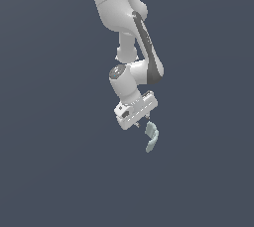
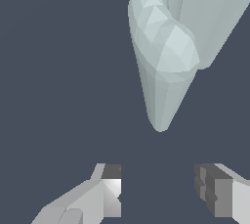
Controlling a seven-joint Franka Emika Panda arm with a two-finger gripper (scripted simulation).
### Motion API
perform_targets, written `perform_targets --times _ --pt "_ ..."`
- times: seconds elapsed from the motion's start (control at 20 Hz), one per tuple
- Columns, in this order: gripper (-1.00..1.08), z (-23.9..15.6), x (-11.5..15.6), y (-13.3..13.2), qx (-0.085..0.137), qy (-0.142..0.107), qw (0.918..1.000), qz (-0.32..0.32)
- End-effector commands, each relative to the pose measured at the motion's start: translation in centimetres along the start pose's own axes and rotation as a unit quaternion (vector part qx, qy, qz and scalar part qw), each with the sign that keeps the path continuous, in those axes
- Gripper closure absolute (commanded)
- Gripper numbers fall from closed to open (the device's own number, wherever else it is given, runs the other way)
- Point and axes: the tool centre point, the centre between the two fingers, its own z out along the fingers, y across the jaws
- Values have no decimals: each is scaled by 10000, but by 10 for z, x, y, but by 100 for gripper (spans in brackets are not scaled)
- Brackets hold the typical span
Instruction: Pick up the object and move it to a goal position.
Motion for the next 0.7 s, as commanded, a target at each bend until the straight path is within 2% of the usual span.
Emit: perform_targets --times 0.0,0.35,0.65 --pt "-20 -3 8 -4 64 338 9992 -211" --pt "-20 -24 33 -9 79 1214 9904 -659" --pt "-20 -43 48 -8 -3 1706 9815 -869"
